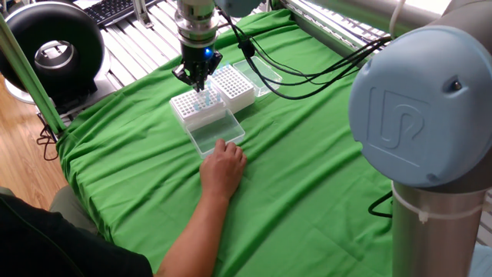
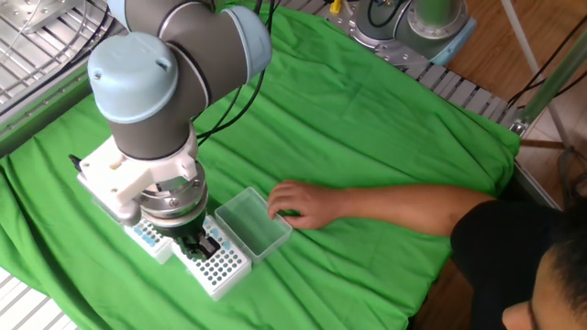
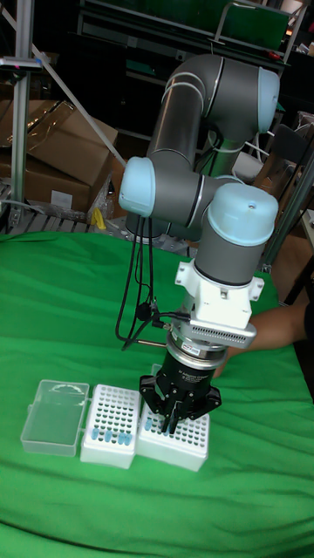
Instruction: Insert a medium pipette tip into the holder for medium pipette tips
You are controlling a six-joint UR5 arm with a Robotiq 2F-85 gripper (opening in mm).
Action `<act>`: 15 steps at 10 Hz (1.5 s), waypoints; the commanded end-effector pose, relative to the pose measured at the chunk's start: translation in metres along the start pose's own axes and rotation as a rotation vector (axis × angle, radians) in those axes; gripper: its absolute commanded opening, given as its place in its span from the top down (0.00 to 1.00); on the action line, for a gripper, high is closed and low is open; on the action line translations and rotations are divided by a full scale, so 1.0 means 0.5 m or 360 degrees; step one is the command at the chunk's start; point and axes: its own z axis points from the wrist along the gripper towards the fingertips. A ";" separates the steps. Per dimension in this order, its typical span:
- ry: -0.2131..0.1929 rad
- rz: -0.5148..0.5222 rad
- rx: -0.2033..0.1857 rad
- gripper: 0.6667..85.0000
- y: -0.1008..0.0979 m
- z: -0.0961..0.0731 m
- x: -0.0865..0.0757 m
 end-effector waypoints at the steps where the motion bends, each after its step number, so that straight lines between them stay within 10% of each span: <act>1: 0.0031 0.0062 0.0006 1.00 0.010 -0.024 -0.002; 10: 0.0132 -0.0003 0.0010 1.00 -0.009 -0.172 -0.030; 15: 0.0142 -0.0199 0.0065 1.00 -0.095 -0.224 -0.067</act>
